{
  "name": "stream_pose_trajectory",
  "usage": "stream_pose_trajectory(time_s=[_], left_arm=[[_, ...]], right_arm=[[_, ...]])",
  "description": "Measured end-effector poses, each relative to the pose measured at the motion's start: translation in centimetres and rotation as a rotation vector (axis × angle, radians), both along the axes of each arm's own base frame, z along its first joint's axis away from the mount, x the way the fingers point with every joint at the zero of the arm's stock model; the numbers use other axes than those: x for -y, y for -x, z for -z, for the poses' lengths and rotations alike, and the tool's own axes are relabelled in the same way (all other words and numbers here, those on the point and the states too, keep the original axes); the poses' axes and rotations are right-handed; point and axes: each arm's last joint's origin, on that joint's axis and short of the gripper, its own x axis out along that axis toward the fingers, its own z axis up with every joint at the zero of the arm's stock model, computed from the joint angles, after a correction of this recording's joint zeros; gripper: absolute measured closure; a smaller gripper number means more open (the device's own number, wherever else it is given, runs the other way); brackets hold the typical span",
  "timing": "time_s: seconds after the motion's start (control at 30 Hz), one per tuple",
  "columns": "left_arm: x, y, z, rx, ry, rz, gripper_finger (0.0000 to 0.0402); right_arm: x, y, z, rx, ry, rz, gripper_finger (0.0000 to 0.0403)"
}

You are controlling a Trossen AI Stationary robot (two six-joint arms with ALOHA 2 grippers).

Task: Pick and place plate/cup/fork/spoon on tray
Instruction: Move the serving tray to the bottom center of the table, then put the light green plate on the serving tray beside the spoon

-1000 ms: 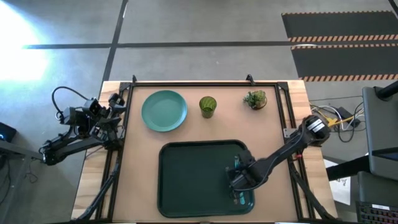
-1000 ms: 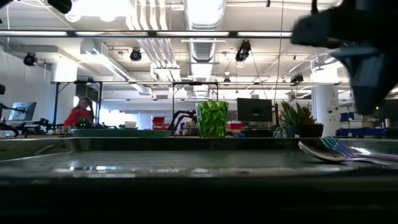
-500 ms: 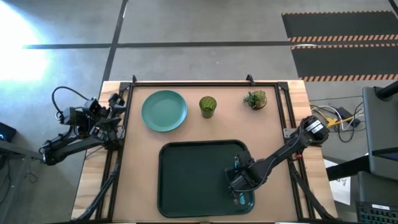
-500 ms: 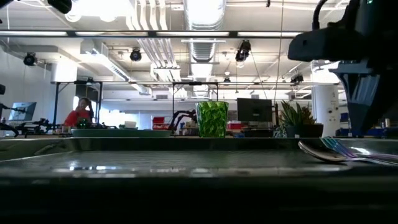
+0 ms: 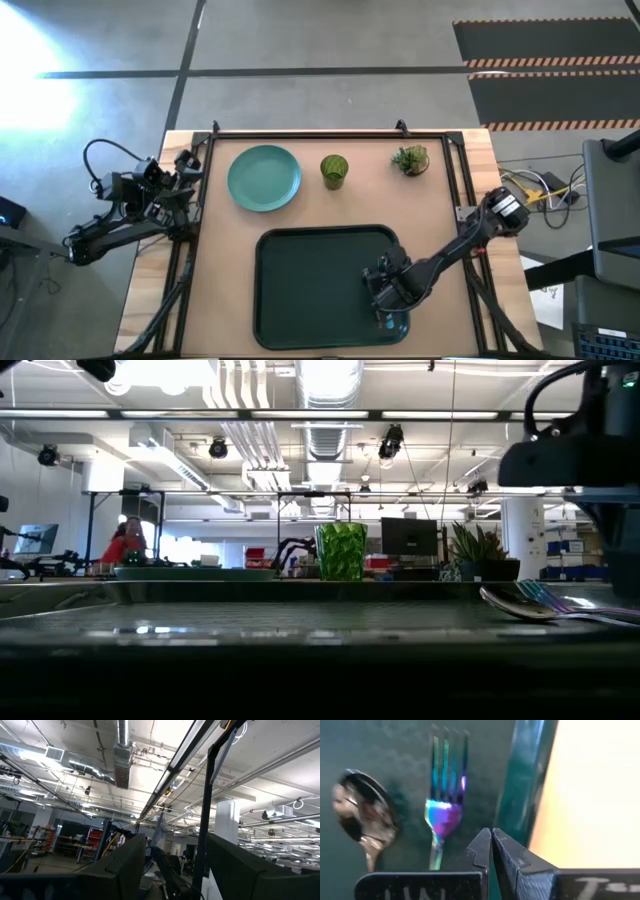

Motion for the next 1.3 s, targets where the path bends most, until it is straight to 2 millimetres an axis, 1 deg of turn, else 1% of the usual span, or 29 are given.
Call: stream_pose_trajectory(time_s=[0.47, 0.63, 0.77, 0.87, 0.93, 1.13, 1.2, 1.3], left_arm=[[0.0, 0.0, 0.0, 0.0, 0.001, 0.0, 0.021], [0.0, 0.0, 0.0, 0.0, 0.0, 0.0, 0.021], [0.0, 0.0, 0.0, 0.0, 0.001, 0.0, 0.021], [0.0, 0.0, 0.1, -0.008, 0.003, 0.0, 0.021], [0.0, -0.1, 0.1, -0.011, 0.005, 0.0, 0.021], [0.0, -0.1, 0.1, -0.017, 0.0, -0.004, 0.021], [-0.1, -0.3, 0.6, -0.067, -0.009, -0.021, 0.021], [-0.4, -1.0, 1.9, -0.21, 0.013, -0.055, 0.021]], right_arm=[[-1.3, 1.8, 0.2, -0.038, 0.001, 0.033, 0.0394], [-1.4, 1.8, 0.0, -0.03, 0.002, 0.015, 0.0394], [-1.4, 1.4, -0.6, 0.008, 0.013, -0.006, 0.0394], [-1.3, 0.9, -1.6, 0.093, 0.058, -0.019, 0.0394], [-1.2, 0.6, -2.6, 0.183, 0.11, -0.024, 0.0394], [-0.7, -0.3, -6.6, 0.453, 0.288, -0.097, 0.0394], [-0.4, -0.6, -8.2, 0.53, 0.348, -0.106, 0.0394], [0.3, -0.9, -10.5, 0.625, 0.442, -0.149, 0.0394]])
